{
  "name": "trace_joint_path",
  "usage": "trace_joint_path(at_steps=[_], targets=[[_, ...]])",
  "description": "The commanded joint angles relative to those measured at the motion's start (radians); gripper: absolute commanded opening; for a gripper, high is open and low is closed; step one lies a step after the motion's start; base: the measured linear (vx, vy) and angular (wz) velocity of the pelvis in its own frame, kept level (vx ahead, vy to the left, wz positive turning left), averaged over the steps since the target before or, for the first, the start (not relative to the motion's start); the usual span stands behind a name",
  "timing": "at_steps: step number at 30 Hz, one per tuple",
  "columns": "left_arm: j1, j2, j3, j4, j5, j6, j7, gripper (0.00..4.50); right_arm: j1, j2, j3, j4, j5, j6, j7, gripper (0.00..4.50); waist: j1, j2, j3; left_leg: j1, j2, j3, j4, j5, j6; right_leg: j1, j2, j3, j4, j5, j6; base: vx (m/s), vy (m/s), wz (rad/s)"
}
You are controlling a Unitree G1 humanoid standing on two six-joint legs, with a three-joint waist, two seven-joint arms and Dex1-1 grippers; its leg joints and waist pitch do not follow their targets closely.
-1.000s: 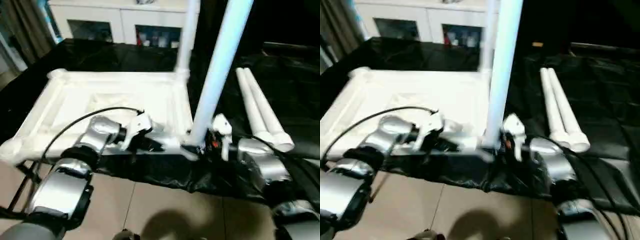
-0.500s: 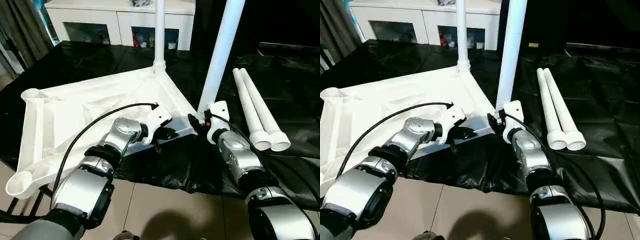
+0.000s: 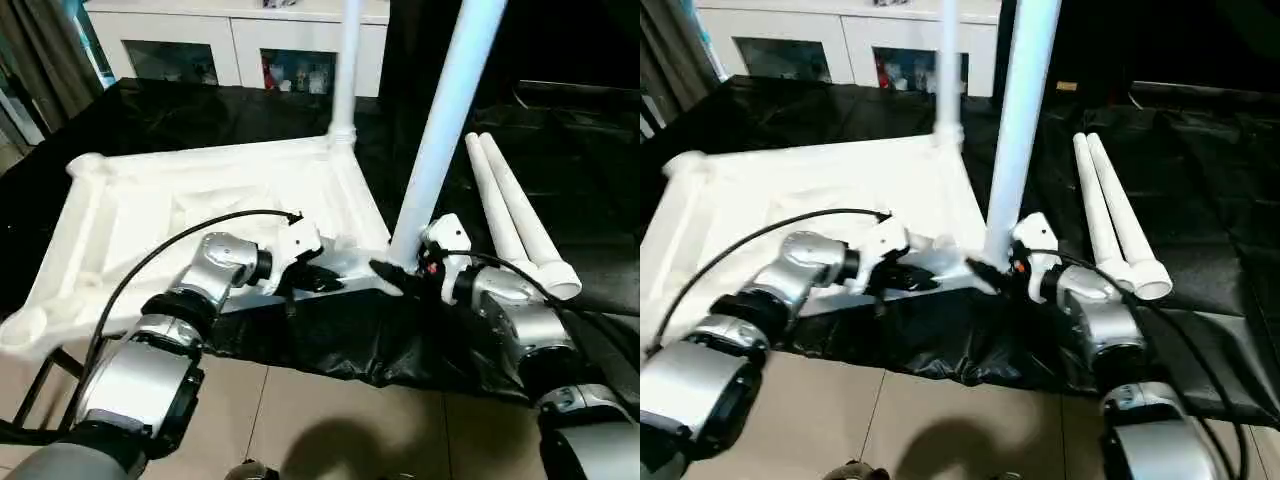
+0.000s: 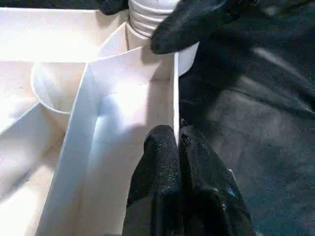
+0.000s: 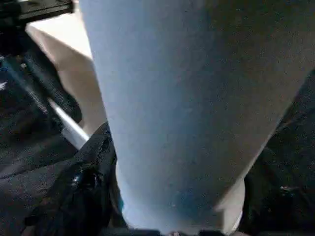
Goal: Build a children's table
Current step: Rotate leg to tighten
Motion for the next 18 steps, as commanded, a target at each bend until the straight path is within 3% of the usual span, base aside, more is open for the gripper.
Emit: trace_joint_path(at_steps=[1, 5, 8, 14, 18], targets=[[0.001, -0.014, -0.001, -0.022, -0.019, -0.011, -0.034, 0.00, 0.001, 0.009, 0.035, -0.034, 0.000, -0.016, 0.067, 3.07, 0.002, -0.010, -0.074, 0.018, 0.050, -0.022, -0.065, -0.178, 0.103, 0.055, -0.080, 0.044, -0.070, -0.135, -0.275, 0.000, 0.000, 0.00], [0.003, -0.002, 0.005, -0.024, -0.024, -0.026, -0.071, 0.00, 0.003, -0.004, 0.028, -0.051, 0.022, 0.011, 0.118, 3.07, 0.004, -0.010, -0.077, 0.016, 0.049, -0.021, -0.063, -0.151, 0.110, 0.058, -0.080, 0.045, -0.064, -0.088, -0.282, 0.000, 0.000, 0.00], [0.003, 0.004, 0.000, -0.023, -0.023, -0.031, -0.079, 0.00, 0.000, -0.004, 0.023, -0.049, 0.028, 0.020, 0.123, 3.49, 0.004, -0.010, -0.078, 0.014, 0.049, -0.021, -0.061, -0.134, 0.123, 0.057, -0.080, 0.043, -0.061, -0.056, -0.290, 0.000, 0.000, 0.00], [0.003, 0.009, 0.001, -0.021, -0.023, -0.034, -0.081, 0.00, 0.000, -0.003, 0.043, -0.044, -0.008, -0.012, 0.121, 3.95, 0.004, -0.010, -0.076, 0.016, 0.049, -0.021, -0.063, -0.154, 0.107, 0.056, -0.081, 0.043, -0.065, -0.102, -0.283, 0.000, 0.000, 0.00], [0.005, 0.012, -0.002, -0.020, -0.021, -0.038, -0.089, 0.00, 0.007, 0.000, 0.046, -0.051, -0.003, -0.006, 0.143, 3.95, 0.003, -0.012, -0.076, 0.015, 0.049, -0.021, -0.063, -0.147, 0.110, 0.057, -0.080, 0.044, -0.064, -0.091, -0.284, 0.000, 0.000, 0.00]])
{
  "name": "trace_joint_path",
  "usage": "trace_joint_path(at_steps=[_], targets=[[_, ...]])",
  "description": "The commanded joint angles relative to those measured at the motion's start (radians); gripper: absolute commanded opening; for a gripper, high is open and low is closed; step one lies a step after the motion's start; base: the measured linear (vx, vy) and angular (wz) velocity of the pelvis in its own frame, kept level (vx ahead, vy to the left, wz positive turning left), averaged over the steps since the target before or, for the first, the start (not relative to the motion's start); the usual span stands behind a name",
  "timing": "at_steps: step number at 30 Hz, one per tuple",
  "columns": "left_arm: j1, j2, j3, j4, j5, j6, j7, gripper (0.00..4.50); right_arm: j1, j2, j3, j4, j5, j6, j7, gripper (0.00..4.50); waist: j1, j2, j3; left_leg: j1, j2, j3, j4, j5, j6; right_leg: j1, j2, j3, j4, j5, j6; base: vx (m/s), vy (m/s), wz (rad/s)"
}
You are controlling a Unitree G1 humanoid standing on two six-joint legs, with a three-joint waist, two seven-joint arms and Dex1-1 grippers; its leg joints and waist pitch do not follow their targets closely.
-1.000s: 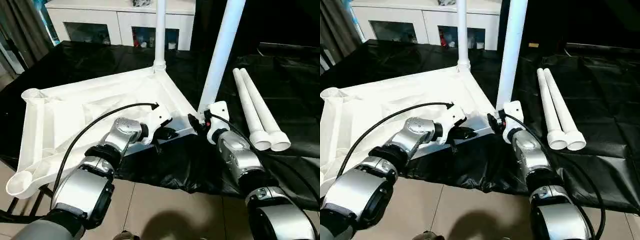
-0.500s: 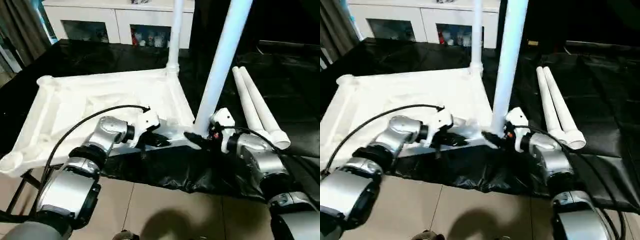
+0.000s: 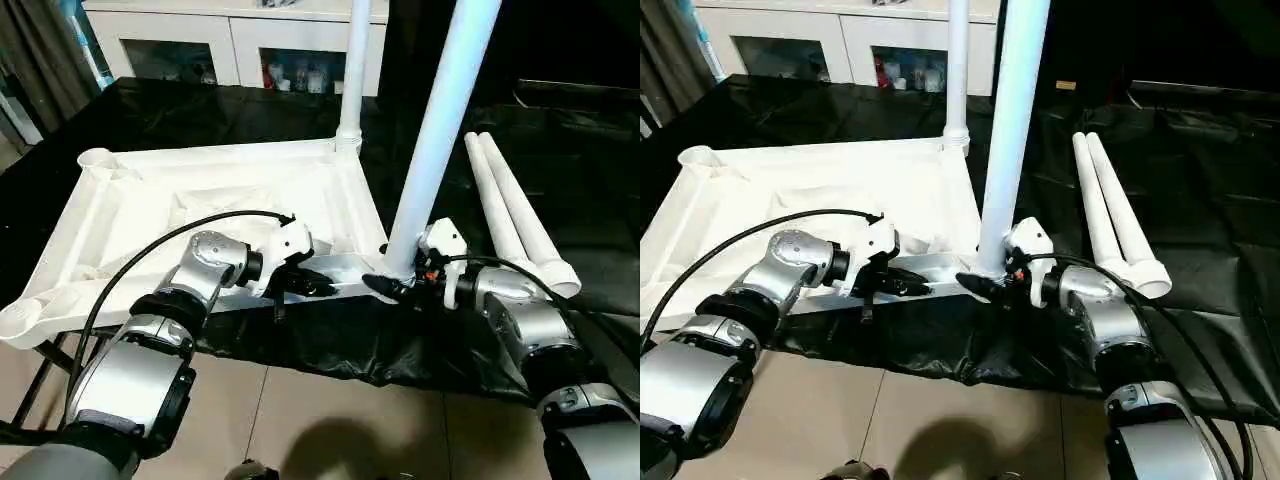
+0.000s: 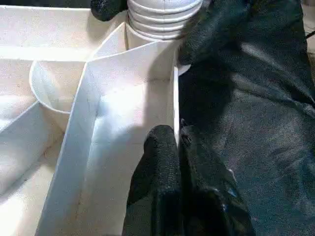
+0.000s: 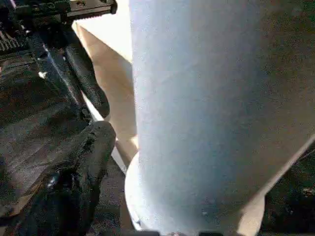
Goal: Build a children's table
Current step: Rotate leg to tighten
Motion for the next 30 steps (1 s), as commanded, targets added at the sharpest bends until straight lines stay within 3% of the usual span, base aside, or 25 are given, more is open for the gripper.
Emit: trace_joint_path(at_steps=[1, 13, 17, 19, 22, 24, 25, 26, 28, 30], targets=[[0.001, -0.012, -0.005, -0.020, -0.008, -0.018, -0.023, 0.00, 0.007, 0.016, 0.026, -0.036, 0.004, 0.008, 0.037, 3.81, 0.004, -0.011, -0.077, 0.017, 0.049, -0.021, -0.062, -0.145, 0.110, 0.058, -0.080, 0.044, -0.063, -0.091, -0.284, 0.000, 0.000, 0.00], [0.011, -0.009, -0.010, -0.019, -0.002, -0.001, -0.013, 0.00, 0.033, 0.042, 0.005, -0.057, 0.031, 0.040, 0.021, 2.79, 0.006, -0.010, -0.076, 0.019, 0.050, -0.021, -0.064, -0.152, 0.107, 0.056, -0.080, 0.044, -0.064, -0.101, -0.281, 0.000, 0.000, 0.00], [0.008, -0.011, -0.016, -0.013, 0.015, 0.021, 0.033, 0.00, 0.040, 0.060, -0.012, -0.057, 0.022, 0.056, -0.052, 2.76, 0.006, -0.012, -0.075, 0.019, 0.050, -0.021, -0.065, -0.157, 0.102, 0.056, -0.081, 0.045, -0.066, -0.117, -0.279, 0.000, 0.000, 0.00], [-0.003, -0.027, -0.021, 0.000, 0.040, 0.059, 0.141, 0.00, 0.037, 0.091, -0.030, -0.022, -0.021, 0.045, -0.210, 2.74, 0.001, -0.013, -0.071, 0.023, 0.052, -0.022, -0.069, -0.172, 0.079, 0.050, -0.081, 0.046, -0.070, -0.161, -0.268, 0.000, 0.000, 0.00], [-0.022, -0.077, -0.010, 0.011, 0.040, 0.097, 0.263, 0.00, 0.023, 0.151, -0.075, 0.026, -0.036, 0.059, -0.428, 2.73, -0.003, -0.018, -0.066, 0.027, 0.046, -0.023, -0.072, -0.209, 0.049, 0.049, -0.086, 0.049, -0.084, -0.267, -0.241, 0.000, 0.000, 0.00], [-0.031, -0.102, -0.010, 0.016, 0.047, 0.105, 0.324, 0.00, 0.016, 0.181, -0.094, 0.047, -0.036, 0.071, -0.517, 2.73, -0.008, -0.015, -0.063, 0.032, 0.045, -0.025, -0.076, -0.237, 0.029, 0.045, -0.085, 0.049, -0.094, -0.332, -0.219, 0.000, 0.000, 0.00], [-0.049, -0.153, 0.003, 0.028, 0.043, 0.119, 0.426, 0.00, -0.006, 0.214, -0.099, 0.090, -0.071, 0.077, -0.678, 2.73, -0.007, -0.009, -0.063, 0.036, 0.046, -0.027, -0.078, -0.246, 0.017, 0.042, -0.084, 0.051, -0.094, -0.345, -0.210, 0.000, 0.000, 0.00], [-0.061, -0.188, 0.011, 0.036, 0.036, 0.127, 0.471, 0.00, -0.023, 0.235, -0.107, 0.119, -0.083, 0.072, -0.769, 2.73, -0.012, -0.009, -0.062, 0.041, 0.046, -0.026, -0.080, -0.260, 0.004, 0.037, -0.081, 0.052, -0.097, -0.347, -0.209, 0.000, 0.000, 0.00], [-0.074, -0.225, 0.018, 0.042, 0.030, 0.129, 0.519, 0.00, -0.041, 0.257, -0.119, 0.143, -0.085, 0.065, -0.844, 2.73, -0.011, -0.012, -0.062, 0.045, 0.042, -0.026, -0.080, -0.280, 0.000, 0.038, -0.081, 0.053, -0.101, -0.355, -0.203, 0.000, 0.000, 0.00], [-0.082, -0.245, 0.007, 0.046, 0.045, 0.109, 0.556, 0.00, -0.055, 0.270, -0.130, 0.152, -0.091, 0.047, -0.902, 2.73, -0.010, -0.006, -0.064, 0.041, 0.041, -0.026, -0.080, -0.272, 0.010, 0.040, -0.080, 0.054, -0.101, -0.323, -0.197, 0.000, 0.000, 0.00]])
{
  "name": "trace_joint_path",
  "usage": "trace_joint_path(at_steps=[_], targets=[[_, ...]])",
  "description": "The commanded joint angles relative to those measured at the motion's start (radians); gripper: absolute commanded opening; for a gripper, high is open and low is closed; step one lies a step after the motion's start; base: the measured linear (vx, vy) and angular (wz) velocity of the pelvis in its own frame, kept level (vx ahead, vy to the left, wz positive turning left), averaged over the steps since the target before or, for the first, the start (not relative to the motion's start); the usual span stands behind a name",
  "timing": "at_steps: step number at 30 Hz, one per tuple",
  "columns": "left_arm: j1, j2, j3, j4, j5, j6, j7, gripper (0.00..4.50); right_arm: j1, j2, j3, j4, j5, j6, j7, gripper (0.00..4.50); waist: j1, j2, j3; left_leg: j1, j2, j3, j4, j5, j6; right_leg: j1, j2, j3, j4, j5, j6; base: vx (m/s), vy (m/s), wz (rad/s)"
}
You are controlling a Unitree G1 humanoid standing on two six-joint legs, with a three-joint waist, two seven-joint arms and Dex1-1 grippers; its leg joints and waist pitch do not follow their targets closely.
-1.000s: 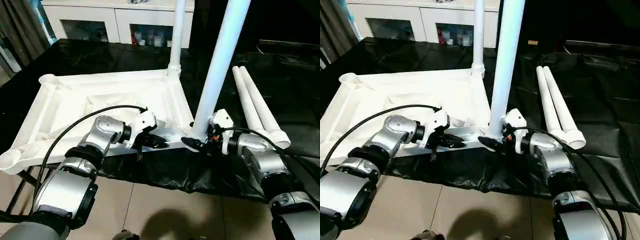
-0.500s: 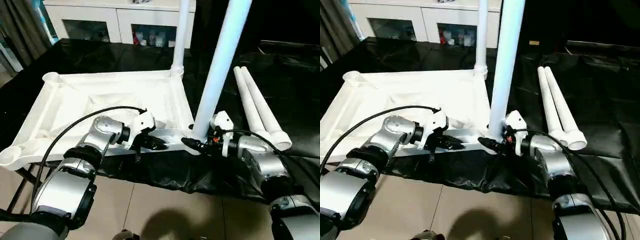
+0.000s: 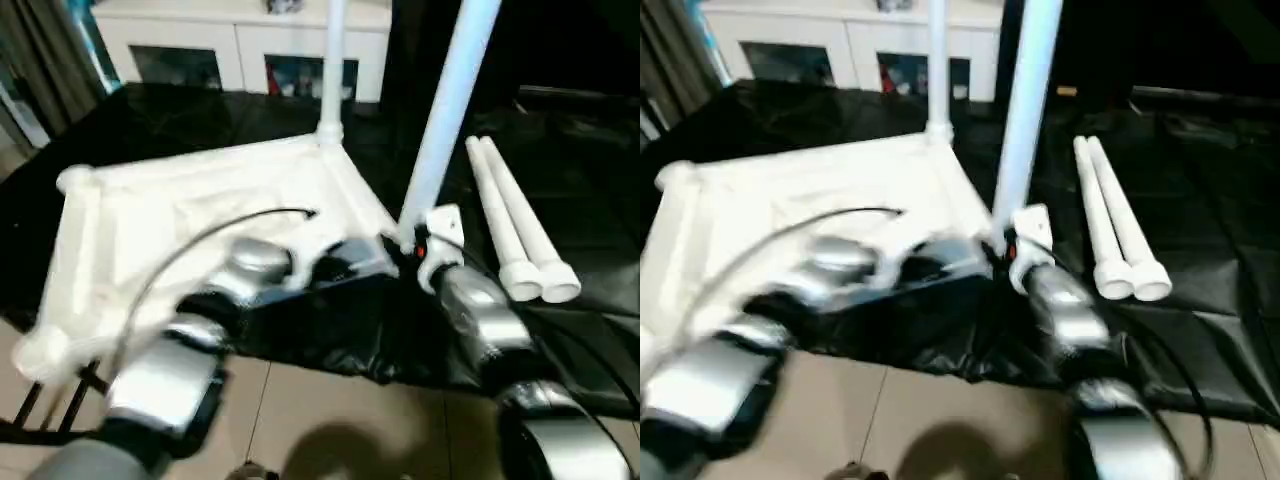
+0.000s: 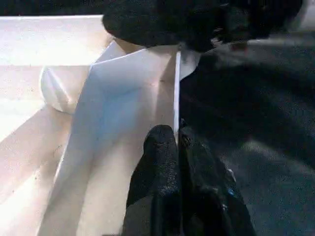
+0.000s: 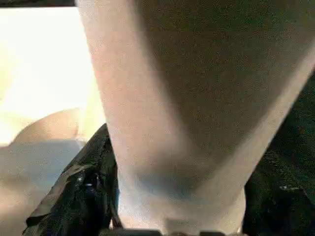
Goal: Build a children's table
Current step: Rotate leg to tighten
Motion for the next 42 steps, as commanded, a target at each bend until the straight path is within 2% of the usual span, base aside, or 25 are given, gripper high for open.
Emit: trace_joint_path(at_steps=[1, 2, 3, 4, 5, 9, 11, 14, 17, 18, 19, 22, 23, 24, 27, 28, 31, 33, 34, 35, 36, 37, 38, 41, 42], targets=[[-0.030, -0.044, -0.001, -0.003, 0.007, -0.023, 0.082, 0.00, 0.007, 0.052, 0.033, 0.037, -0.036, 0.004, -0.035, 3.07, -0.009, -0.014, -0.066, 0.026, 0.045, -0.025, -0.075, -0.255, 0.025, 0.034, -0.077, 0.048, -0.096, -0.291, -0.199, 0.000, 0.000, 0.00], [-0.030, -0.043, -0.010, -0.002, 0.018, -0.033, 0.092, 0.00, 0.004, 0.052, 0.028, 0.038, -0.037, -0.007, -0.043, 3.42, -0.008, -0.014, -0.068, 0.020, 0.043, -0.026, -0.075, -0.228, 0.041, 0.039, -0.078, 0.048, -0.091, -0.259, -0.200, 0.000, 0.000, 0.00], [-0.031, -0.039, -0.017, 0.000, 0.027, -0.043, 0.099, 0.00, 0.002, 0.049, 0.019, 0.036, -0.036, -0.019, -0.048, 3.42, -0.006, -0.001, -0.070, 0.019, 0.043, -0.028, -0.074, -0.218, 0.046, 0.039, -0.080, 0.048, -0.089, -0.245, -0.202, 0.000, 0.000, 0.00], [-0.031, -0.037, -0.019, 0.003, 0.032, -0.047, 0.105, 0.00, -0.002, 0.047, 0.015, 0.039, -0.037, -0.026, -0.055, 3.49, -0.008, -0.007, -0.072, 0.015, 0.044, -0.027, -0.073, -0.202, 0.055, 0.042, -0.078, 0.047, -0.086, -0.202, -0.205, 0.000, 0.000, 0.00], [-0.032, -0.032, -0.023, 0.006, 0.037, -0.056, 0.111, 0.00, -0.003, 0.044, 0.013, 0.039, -0.039, -0.033, -0.054, 3.62, -0.011, -0.005, -0.075, 0.009, 0.043, -0.029, -0.071, -0.177, 0.065, 0.047, -0.077, 0.045, -0.080, -0.158, -0.211, 0.000, 0.000, 0.00], [-0.031, -0.021, -0.021, 0.014, 0.036, -0.072, 0.110, 0.00, -0.001, 0.026, 0.016, 0.025, -0.040, -0.055, -0.043, 3.93, -0.011, -0.008, -0.079, 0.007, 0.043, -0.025, -0.064, -0.127, 0.105, 0.047, -0.076, 0.043, -0.069, -0.060, -0.243, 0.000, 0.000, 0.00], [-0.031, -0.017, -0.018, 0.018, 0.037, -0.080, 0.110, 0.00, 0.003, 0.014, 0.018, 0.008, -0.038, -0.059, -0.050, 4.09, -0.011, -0.006, -0.077, 0.008, 0.044, -0.025, -0.064, -0.135, 0.115, 0.046, -0.077, 0.042, -0.072, -0.077, -0.250, 0.000, 0.000, 0.00], [-0.027, -0.015, -0.009, 0.022, 0.032, -0.099, 0.105, 0.00, 0.028, -0.011, 0.014, -0.058, -0.055, -0.048, -0.083, 4.09, -0.011, -0.007, -0.075, 0.010, 0.045, -0.025, -0.067, -0.153, 0.103, 0.045, -0.076, 0.042, -0.076, -0.119, -0.239, 0.000, 0.000, 0.00], [-0.029, -0.014, 0.009, 0.024, 0.020, -0.105, 0.130, 0.00, 0.057, -0.029, 0.011, -0.124, -0.066, -0.024, -0.092, 4.09, -0.008, -0.010, -0.075, 0.010, 0.045, -0.025, -0.066, -0.142, 0.106, 0.047, -0.076, 0.043, -0.074, -0.103, -0.228, 0.000, 0.000, 0.00], [-0.032, -0.017, 0.024, 0.025, 0.001, -0.103, 0.119, 0.27, 0.074, -0.035, 0.007, -0.162, -0.063, -0.010, -0.087, 4.15, -0.010, -0.011, -0.075, 0.009, 0.044, -0.025, -0.066, -0.141, 0.108, 0.047, -0.075, 0.043, -0.074, -0.103, -0.229, 0.000, 0.000, 0.00], [-0.036, -0.019, 0.046, 0.023, -0.022, -0.100, 0.113, 0.44, 0.103, -0.041, 0.002, -0.223, -0.062, 0.014, -0.088, 4.18, -0.010, -0.006, -0.074, 0.009, 0.042, -0.025, -0.065, -0.146, 0.109, 0.046, -0.075, 0.043, -0.076, -0.115, -0.227, 0.000, 0.000, 0.00], [-0.054, -0.018, 0.097, 0.012, -0.076, -0.108, 0.112, 0.80, 0.188, -0.043, -0.009, -0.397, -0.047, 0.072, -0.087, 4.18, -0.001, -0.011, -0.073, 0.009, 0.045, -0.025, -0.066, -0.143, 0.117, 0.046, -0.076, 0.044, -0.076, -0.111, -0.225, 0.000, 0.000, 0.00], [-0.057, -0.015, 0.102, 0.011, -0.079, -0.112, 0.121, 0.80, 0.199, -0.044, -0.008, -0.418, -0.047, 0.081, -0.090, 4.18, -0.003, -0.011, -0.075, 0.006, 0.045, -0.027, -0.067, -0.144, 0.120, 0.048, -0.076, 0.042, -0.074, -0.114, -0.219, 0.000, 0.000, 0.00], [-0.063, -0.009, 0.110, 0.008, -0.085, -0.116, 0.126, 0.99, 0.218, -0.045, -0.007, -0.453, -0.044, 0.100, -0.089, 4.18, -0.005, -0.011, -0.075, 0.008, 0.044, -0.027, -0.067, -0.149, 0.117, 0.044, -0.075, 0.041, -0.077, -0.124, -0.217, 0.000, 0.000, 0.00], [-0.074, 0.005, 0.132, 0.003, -0.103, -0.122, 0.130, 1.04, 0.252, -0.047, 0.000, -0.518, -0.040, 0.141, -0.084, 4.18, -0.003, -0.011, -0.073, 0.008, 0.044, -0.027, -0.068, -0.151, 0.112, 0.044, -0.074, 0.042, -0.079, -0.136, -0.207, 0.000, 0.000, 0.00], [-0.082, 0.016, 0.149, -0.002, -0.119, -0.117, 0.129, 1.04, 0.269, -0.049, 0.009, -0.552, -0.039, 0.158, -0.075, 4.18, -0.004, -0.006, -0.072, 0.006, 0.043, -0.028, -0.068, -0.150, 0.108, 0.046, -0.074, 0.042, -0.078, -0.131, -0.205, 0.000, 0.000, 0.00], [-0.107, 0.088, 0.190, -0.029, -0.138, -0.088, 0.173, 1.04, 0.319, -0.060, 0.050, -0.664, -0.044, 0.257, -0.028, 4.18, -0.005, -0.006, -0.074, 0.005, 0.042, -0.029, -0.068, -0.144, 0.109, 0.047, -0.073, 0.041, -0.073, -0.102, -0.206, 0.000, 0.000, 0.00], [-0.107, 0.134, 0.194, -0.043, -0.129, -0.077, 0.197, 1.04, 0.339, -0.066, 0.066, -0.712, -0.044, 0.291, -0.007, 4.18, -0.008, -0.009, -0.071, 0.004, 0.042, -0.030, -0.069, -0.146, 0.108, 0.049, -0.072, 0.041, -0.072, -0.105, -0.205, 0.000, 0.000, 0.00], [-0.083, 0.249, 0.184, -0.076, -0.093, -0.061, 0.215, 1.04, 0.375, -0.080, 0.092, -0.811, -0.040, 0.344, 0.024, 4.18, -0.010, -0.002, -0.071, 0.004, 0.041, -0.031, -0.069, -0.151, 0.100, 0.048, -0.072, 0.040, -0.073, -0.119, -0.199, 0.000, 0.000, 0.00], [-0.083, 0.249, 0.184, -0.076, -0.093, -0.061, 0.215, 1.04, 0.375, -0.080, 0.092, -0.811, -0.040, 0.344, 0.024, 4.18, -0.010, -0.004, -0.071, 0.004, 0.042, -0.032, -0.071, -0.152, 0.099, 0.049, -0.070, 0.041, -0.073, -0.122, -0.190, 0.000, 0.000, 0.00], [-0.066, 0.297, 0.177, -0.093, -0.074, -0.054, 0.222, 1.04, 0.385, -0.087, 0.097, -0.845, -0.038, 0.364, 0.031, 4.18, -0.018, 0.000, -0.071, 0.000, 0.042, -0.034, -0.073, -0.147, 0.090, 0.050, -0.069, 0.042, -0.069, -0.114, -0.177, 0.000, 0.000, 0.00], [-0.060, 0.312, 0.176, -0.098, -0.069, -0.050, 0.223, 1.04, 0.388, -0.090, 0.099, -0.854, -0.036, 0.369, 0.033, 4.18, -0.022, 0.002, -0.072, 0.003, 0.044, -0.036, -0.074, -0.150, 0.081, 0.048, -0.069, 0.042, -0.067, -0.114, -0.177, 0.000, 0.000, 0.00], [-0.037, 0.360, 0.176, -0.121, -0.058, -0.024, 0.213, 1.04, 0.395, -0.100, 0.107, -0.878, -0.031, 0.391, 0.050, 4.18, -0.025, 0.006, -0.072, 0.012, 0.045, -0.034, -0.073, -0.163, 0.065, 0.042, -0.065, 0.043, -0.068, -0.115, -0.184, 0.000, 0.000, 0.00], [0.029, 0.474, 0.165, -0.181, -0.020, 0.049, 0.177, 1.04, 0.415, -0.132, 0.137, -0.941, -0.023, 0.460, 0.101, 4.18, -0.027, 0.003, -0.070, 0.011, 0.047, -0.031, -0.075, -0.158, 0.049, 0.043, -0.066, 0.048, -0.063, -0.096, -0.199, 0.000, 0.000, 0.00], [0.043, 0.494, 0.158, -0.192, -0.010, 0.065, 0.167, 0.88, 0.419, -0.140, 0.144, -0.953, -0.023, 0.476, 0.113, 4.18, -0.027, 0.006, -0.069, 0.010, 0.046, -0.031, -0.074, -0.155, 0.048, 0.041, -0.065, 0.048, -0.062, -0.094, -0.199, 0.000, 0.000, 0.00]])
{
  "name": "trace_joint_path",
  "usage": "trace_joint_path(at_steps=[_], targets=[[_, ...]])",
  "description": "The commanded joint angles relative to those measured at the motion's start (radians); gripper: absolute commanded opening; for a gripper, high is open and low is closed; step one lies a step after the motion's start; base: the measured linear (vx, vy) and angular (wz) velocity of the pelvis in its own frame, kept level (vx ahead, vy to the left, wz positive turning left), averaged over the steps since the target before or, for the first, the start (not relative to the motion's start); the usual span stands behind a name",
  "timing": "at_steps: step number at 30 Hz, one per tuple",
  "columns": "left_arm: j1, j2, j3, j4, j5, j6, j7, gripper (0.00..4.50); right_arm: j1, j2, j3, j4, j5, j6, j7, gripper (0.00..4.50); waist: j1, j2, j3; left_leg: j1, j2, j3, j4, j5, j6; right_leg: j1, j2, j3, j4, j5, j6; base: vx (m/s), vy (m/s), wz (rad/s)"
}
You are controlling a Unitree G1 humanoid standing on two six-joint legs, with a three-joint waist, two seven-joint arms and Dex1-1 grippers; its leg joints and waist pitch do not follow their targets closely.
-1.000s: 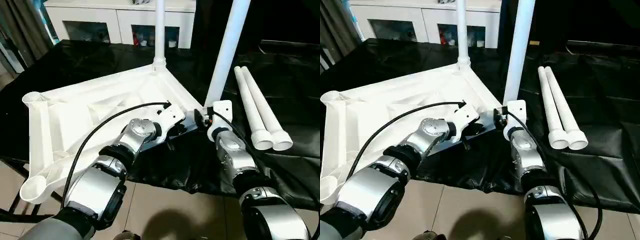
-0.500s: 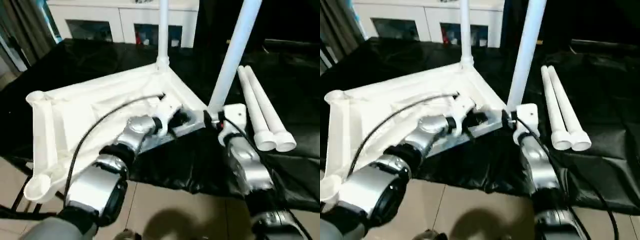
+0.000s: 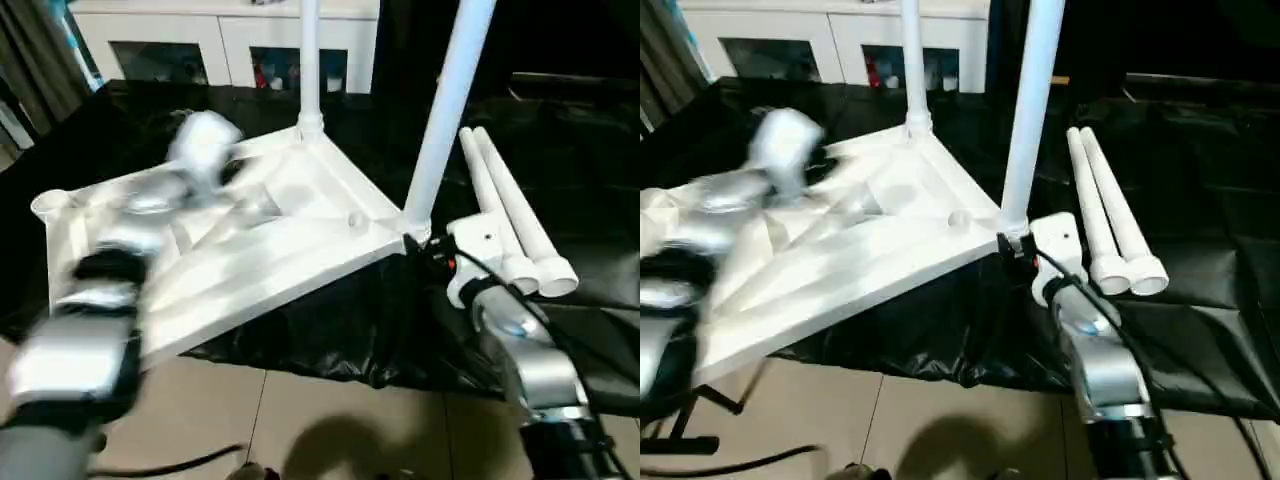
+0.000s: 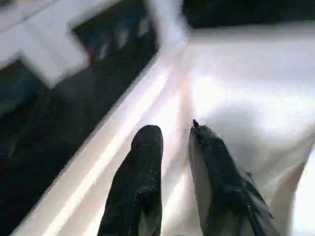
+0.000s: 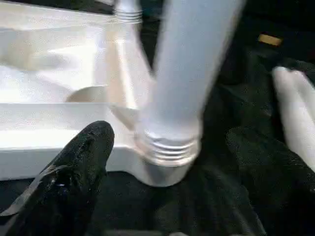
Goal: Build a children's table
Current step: Rotate leg to tighten, then rotate table base
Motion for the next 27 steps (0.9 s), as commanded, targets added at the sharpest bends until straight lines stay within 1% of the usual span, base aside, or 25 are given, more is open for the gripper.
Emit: trace_joint_path(at_steps=[1, 2, 3, 4, 5, 6, 7, 8, 9, 10, 11, 13, 14, 15, 17, 18, 19, 20, 21, 22, 23, 24, 25, 26, 27], targets=[[0.039, 0.044, -0.025, -0.044, 0.037, 0.067, -0.044, 0.78, 0.018, -0.019, 0.032, -0.044, 0.003, 0.054, 0.042, 4.18, 0.004, -0.006, -0.071, 0.024, 0.049, -0.029, -0.069, -0.166, 0.032, 0.051, -0.069, 0.051, -0.060, -0.103, -0.208, 0.000, 0.000, 0.00], [0.046, 0.052, -0.023, -0.051, 0.038, 0.078, -0.048, 0.71, 0.021, -0.024, 0.036, -0.049, 0.004, 0.062, 0.048, 4.01, 0.003, -0.002, -0.071, 0.026, 0.049, -0.027, -0.069, -0.173, 0.028, 0.048, -0.068, 0.051, -0.063, -0.113, -0.207, 0.000, 0.000, 0.00], [0.063, 0.071, -0.020, -0.066, 0.039, 0.107, -0.057, 0.71, 0.028, -0.036, 0.044, -0.062, 0.005, 0.083, 0.062, 4.01, 0.004, -0.004, -0.070, 0.029, 0.050, -0.026, -0.070, -0.183, 0.021, 0.045, -0.069, 0.052, -0.065, -0.124, -0.207, 0.000, 0.000, 0.00], [0.085, 0.092, -0.020, -0.093, 0.037, 0.136, -0.071, 0.65, 0.038, -0.048, 0.050, -0.082, 0.006, 0.105, 0.078, 3.83, 0.007, 0.000, -0.067, 0.031, 0.051, -0.027, -0.073, -0.204, 0.007, 0.042, -0.069, 0.053, -0.066, -0.144, -0.208, 0.000, 0.000, 0.00], [0.107, 0.109, -0.023, -0.122, 0.031, 0.166, -0.084, 0.52, 0.048, -0.055, 0.051, -0.105, 0.012, 0.143, 0.088, 3.80, 0.011, -0.003, -0.067, 0.033, 0.053, -0.028, -0.075, -0.217, -0.006, 0.043, -0.070, 0.055, -0.065, -0.149, -0.205, 0.000, 0.000, 0.00], [0.107, 0.109, -0.023, -0.122, 0.031, 0.166, -0.084, 0.52, 0.048, -0.055, 0.051, -0.105, 0.012, 0.143, 0.088, 3.80, 0.012, -0.002, -0.066, 0.034, 0.055, -0.028, -0.076, -0.221, -0.010, 0.042, -0.070, 0.056, -0.064, -0.146, -0.205, 0.000, 0.000, 0.00], [0.130, 0.126, -0.032, -0.150, 0.034, 0.198, -0.098, 0.31, 0.054, -0.066, 0.058, -0.119, 0.009, 0.170, 0.098, 3.56, 0.013, -0.002, -0.066, 0.032, 0.053, -0.028, -0.077, -0.222, -0.017, 0.042, -0.069, 0.056, -0.063, -0.137, -0.200, 0.000, 0.000, 0.00], [0.130, 0.126, -0.032, -0.150, 0.034, 0.198, -0.098, 0.28, 0.054, -0.066, 0.058, -0.119, 0.009, 0.170, 0.098, 3.45, 0.015, -0.006, -0.066, 0.032, 0.053, -0.030, -0.077, -0.219, -0.024, 0.044, -0.071, 0.056, -0.061, -0.129, -0.201, 0.000, 0.000, 0.00], [0.158, 0.140, -0.042, -0.191, 0.035, 0.244, -0.115, 0.28, 0.055, -0.075, 0.063, -0.127, 0.007, 0.205, 0.102, 3.45, 0.016, -0.005, -0.066, 0.031, 0.051, -0.028, -0.076, -0.219, -0.026, 0.043, -0.071, 0.057, -0.062, -0.128, -0.200, 0.000, 0.000, 0.00], [0.179, 0.152, -0.053, -0.221, 0.041, 0.270, -0.131, 0.20, 0.053, -0.082, 0.068, -0.129, 0.003, 0.223, 0.103, 3.39, 0.017, -0.010, -0.066, 0.030, 0.053, -0.029, -0.077, -0.209, -0.027, 0.046, -0.073, 0.058, -0.059, -0.118, -0.203, 0.000, 0.000, 0.00], [0.192, 0.154, -0.057, -0.232, 0.037, 0.292, -0.149, 0.02, 0.047, -0.082, 0.072, -0.118, -0.003, 0.239, 0.099, 3.25, 0.018, -0.009, -0.065, 0.029, 0.052, -0.029, -0.076, -0.206, -0.026, 0.046, -0.073, 0.058, -0.059, -0.120, -0.201, 0.000, 0.000, 0.00], [0.216, 0.155, -0.059, -0.272, 0.035, 0.336, -0.171, 0.00, 0.039, -0.085, 0.081, -0.112, -0.006, 0.268, 0.096, 3.12, 0.018, -0.010, -0.064, 0.029, 0.048, -0.026, -0.074, -0.197, -0.024, 0.043, -0.072, 0.059, -0.061, -0.135, -0.199, 0.000, 0.000, 0.00], [0.226, 0.158, -0.062, -0.293, 0.043, 0.359, -0.169, 0.00, 0.032, -0.084, 0.089, -0.097, -0.018, 0.268, 0.090, 2.97, 0.020, -0.011, -0.066, 0.031, 0.050, -0.026, -0.073, -0.198, -0.027, 0.042, -0.073, 0.059, -0.061, -0.141, -0.197, 0.000, 0.000, 0.00], [0.232, 0.161, -0.065, -0.308, 0.050, 0.373, -0.166, 0.00, 0.027, -0.084, 0.095, -0.087, -0.026, 0.266, 0.085, 2.94, 0.020, -0.010, -0.066, 0.030, 0.049, -0.027, -0.073, -0.196, -0.028, 0.043, -0.074, 0.059, -0.061, -0.143, -0.198, 0.000, 0.000, 0.00], [0.243, 0.166, -0.073, -0.329, 0.050, 0.402, -0.181, 0.00, 0.010, -0.067, 0.098, -0.055, -0.021, 0.262, 0.088, 2.80, 0.021, -0.011, -0.066, 0.031, 0.049, -0.027, -0.073, -0.201, -0.032, 0.042, -0.072, 0.059, -0.062, -0.151, -0.191, 0.000, 0.000, 0.00], [0.250, 0.169, -0.079, -0.340, 0.050, 0.422, -0.192, 0.00, -0.002, -0.056, 0.096, -0.035, -0.021, 0.255, 0.084, 2.68, 0.022, -0.006, -0.067, 0.031, 0.049, -0.029, -0.073, -0.200, -0.034, 0.043, -0.073, 0.059, -0.061, -0.147, -0.193, 0.000, 0.000, 0.00], [0.264, 0.175, -0.092, -0.364, 0.050, 0.451, -0.206, 0.00, -0.016, -0.046, 0.098, -0.012, -0.023, 0.251, 0.079, 2.68, 0.019, -0.007, -0.066, 0.031, 0.048, -0.028, -0.073, -0.204, -0.037, 0.042, -0.072, 0.058, -0.061, -0.146, -0.197, 0.000, 0.000, 0.00], [0.283, 0.182, -0.108, -0.381, 0.050, 0.479, -0.225, 0.00, -0.064, -0.011, 0.094, 0.071, -0.017, 0.202, 0.070, 2.55, 0.019, -0.006, -0.069, 0.033, 0.049, -0.029, -0.072, -0.204, -0.041, 0.041, -0.075, 0.058, -0.058, -0.135, -0.204, 0.000, 0.000, 0.00], [0.289, 0.183, -0.113, -0.384, 0.049, 0.486, -0.232, 0.00, -0.088, 0.002, 0.092, 0.114, -0.015, 0.190, 0.064, 2.46, 0.013, -0.008, -0.066, 0.027, 0.046, -0.029, -0.074, -0.207, -0.042, 0.042, -0.074, 0.058, -0.058, -0.144, -0.206, 0.000, 0.000, 0.00], [0.293, 0.184, -0.119, -0.383, 0.050, 0.490, -0.242, 0.00, -0.111, 0.011, 0.096, 0.157, -0.019, 0.173, 0.062, 2.37, 0.013, -0.006, -0.069, 0.032, 0.045, -0.028, -0.071, -0.210, -0.046, 0.041, -0.072, 0.057, -0.059, -0.147, -0.207, 0.000, 0.000, 0.00], [0.293, 0.184, -0.119, -0.383, 0.050, 0.490, -0.242, 0.00, -0.111, 0.011, 0.096, 0.157, -0.019, 0.173, 0.062, 2.30, 0.012, -0.006, -0.069, 0.032, 0.045, -0.028, -0.070, -0.207, -0.046, 0.041, -0.074, 0.058, -0.059, -0.138, -0.212, 0.000, 0.000, 0.00], [0.308, 0.191, -0.137, -0.407, 0.051, 0.508, -0.282, 0.00, -0.162, 0.028, 0.101, 0.249, -0.022, 0.147, 0.058, 2.21, 0.012, -0.009, -0.070, 0.030, 0.044, -0.027, -0.070, -0.192, -0.044, 0.045, -0.070, 0.058, -0.056, -0.114, -0.212, 0.000, 0.000, 0.00], [0.314, 0.193, -0.143, -0.416, 0.045, 0.512, -0.304, 0.00, -0.184, 0.037, 0.101, 0.290, -0.022, 0.133, 0.058, 2.03, 0.010, -0.012, -0.072, 0.029, 0.045, -0.028, -0.069, -0.175, -0.041, 0.046, -0.072, 0.057, -0.052, -0.088, -0.222, 0.000, 0.000, 0.00], [0.320, 0.193, -0.148, -0.429, 0.038, 0.521, -0.331, 0.00, -0.210, 0.044, 0.101, 0.340, -0.027, 0.111, 0.054, 1.99, 0.010, -0.015, -0.073, 0.029, 0.044, -0.026, -0.067, -0.161, -0.037, 0.047, -0.072, 0.057, -0.052, -0.073, -0.231, 0.000, 0.000, 0.00], [0.326, 0.195, -0.155, -0.442, 0.034, 0.526, -0.356, 0.00, -0.230, 0.050, 0.099, 0.382, -0.031, 0.096, 0.052, 1.99, 0.010, -0.012, -0.073, 0.029, 0.044, -0.027, -0.066, -0.153, -0.036, 0.047, -0.073, 0.057, -0.049, -0.064, -0.236, 0.000, 0.000, 0.00]])
